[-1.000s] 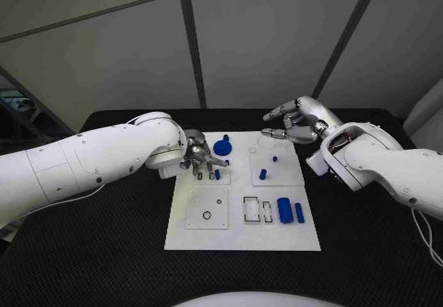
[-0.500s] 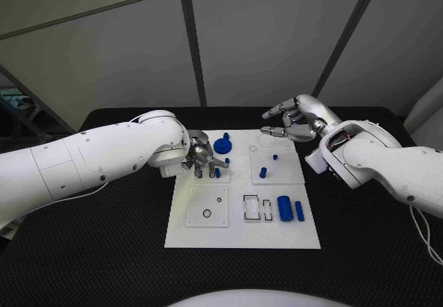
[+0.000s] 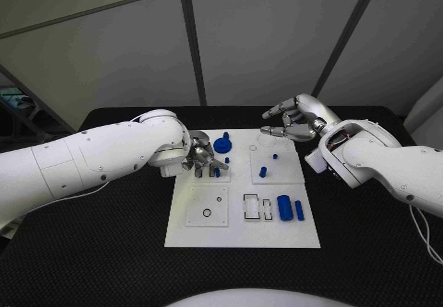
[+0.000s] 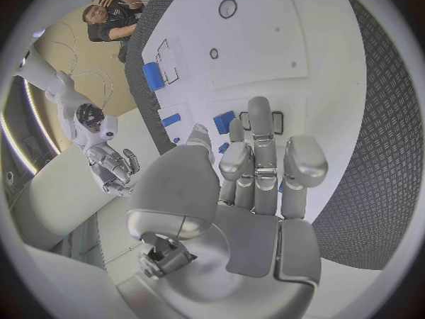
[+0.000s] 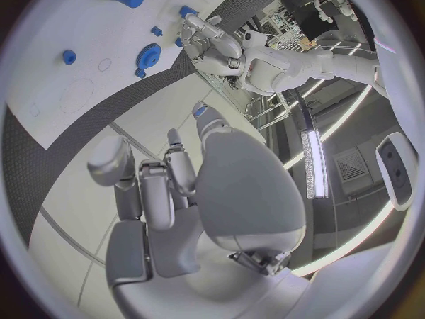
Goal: Assemble the parts on the task board
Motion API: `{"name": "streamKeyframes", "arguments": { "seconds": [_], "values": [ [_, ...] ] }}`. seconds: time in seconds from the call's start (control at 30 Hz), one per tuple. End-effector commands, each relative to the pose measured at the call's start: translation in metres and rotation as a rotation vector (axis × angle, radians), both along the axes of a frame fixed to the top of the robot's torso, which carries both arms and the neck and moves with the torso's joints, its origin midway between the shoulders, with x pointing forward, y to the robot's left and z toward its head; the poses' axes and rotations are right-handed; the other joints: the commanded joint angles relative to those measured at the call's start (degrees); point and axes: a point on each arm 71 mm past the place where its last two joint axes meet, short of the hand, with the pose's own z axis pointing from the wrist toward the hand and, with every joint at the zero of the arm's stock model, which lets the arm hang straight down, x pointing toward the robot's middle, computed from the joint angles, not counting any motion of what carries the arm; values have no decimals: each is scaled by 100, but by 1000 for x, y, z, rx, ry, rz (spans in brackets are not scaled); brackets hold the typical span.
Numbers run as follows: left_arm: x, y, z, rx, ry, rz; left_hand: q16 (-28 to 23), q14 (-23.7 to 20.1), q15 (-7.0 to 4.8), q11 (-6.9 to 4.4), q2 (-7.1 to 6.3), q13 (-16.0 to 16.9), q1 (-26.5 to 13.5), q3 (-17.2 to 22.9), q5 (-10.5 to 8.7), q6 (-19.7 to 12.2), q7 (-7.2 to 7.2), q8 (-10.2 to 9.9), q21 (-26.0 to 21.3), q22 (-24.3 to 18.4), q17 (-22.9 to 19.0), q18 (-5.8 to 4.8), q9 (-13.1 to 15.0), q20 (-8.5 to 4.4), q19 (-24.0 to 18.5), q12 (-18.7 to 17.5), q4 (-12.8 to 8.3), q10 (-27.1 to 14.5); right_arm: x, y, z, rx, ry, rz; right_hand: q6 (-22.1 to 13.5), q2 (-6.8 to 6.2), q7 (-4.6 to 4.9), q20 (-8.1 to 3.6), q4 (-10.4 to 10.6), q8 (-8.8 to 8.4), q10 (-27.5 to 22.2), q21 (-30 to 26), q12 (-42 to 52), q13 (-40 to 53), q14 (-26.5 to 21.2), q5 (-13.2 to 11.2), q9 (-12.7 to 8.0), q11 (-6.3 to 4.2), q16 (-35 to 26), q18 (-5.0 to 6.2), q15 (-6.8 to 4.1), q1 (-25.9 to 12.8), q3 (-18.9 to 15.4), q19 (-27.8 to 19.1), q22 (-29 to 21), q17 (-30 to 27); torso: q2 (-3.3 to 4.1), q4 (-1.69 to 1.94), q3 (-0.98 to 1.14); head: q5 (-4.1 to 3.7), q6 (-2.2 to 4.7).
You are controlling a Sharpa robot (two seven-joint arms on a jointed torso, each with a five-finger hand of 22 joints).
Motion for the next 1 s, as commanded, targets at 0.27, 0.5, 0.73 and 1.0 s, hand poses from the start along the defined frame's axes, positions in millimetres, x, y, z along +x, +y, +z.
{"name": "streamKeyframes", "arguments": {
  "seconds": [0.27, 0.5, 0.73, 1.0],
  "values": [
    [0, -2, 0, 7, 7, -16, -44, 6, -36, -26, 249, -32, 478, 267, 43, -99, -18, 41, -47, 1, 31, -28, 126, -8, -64, -51, -188, -62, 0, 1, 0, -15, 2, 9, 30, 7, 8, -3, 10, 26, -29, -35, -35, -5, 471, 37, -4, 5, -24, 80, -28, -56, -34, -39, -5, 1037, 0, -2, 1, -2, -22],
    [-2, -4, 0, -9, 22, -21, -63, 6, -63, -63, 479, -63, 1037, 807, -18, -184, -58, -18, -57, 13, 55, -27, 181, -34, -74, -89, -487, -89, 1, 2, 0, -19, 7, 10, 30, 18, 7, -4, 14, 30, -34, -51, -42, -13, 468, 40, -4, 4, -29, 85, -29, -56, -37, -53, -33, 1028, -1, 4, -1, -9, -28],
    [-2, -3, 0, -24, 26, -15, -84, 1, -69, -64, 450, -106, 1331, 1532, -23, -265, -48, -108, -81, 10, 79, -24, 207, -48, -95, -150, -684, -128, 1, 2, -1, -22, 11, 9, 30, 21, 7, -5, 15, 30, -34, -57, -42, -12, 466, 40, -4, 3, -33, 87, -29, -56, -38, -58, -43, 1020, 1, 1, 2, 0, -32],
    [-3, 4, 2, -69, 25, 20, -130, 15, -47, -54, -398, -185, 673, 3822, -27, -267, 3, -61, -111, 48, 139, -26, 451, -18, -111, -221, -817, -104, 2, 1, -1, -24, 12, 7, 30, 21, 7, -5, 15, 30, -34, -57, -42, -12, 466, 40, -4, 3, -33, 87, -29, -56, -38, -58, -43, 1020, 0, 4, -3, 2, -26]
  ]
}}
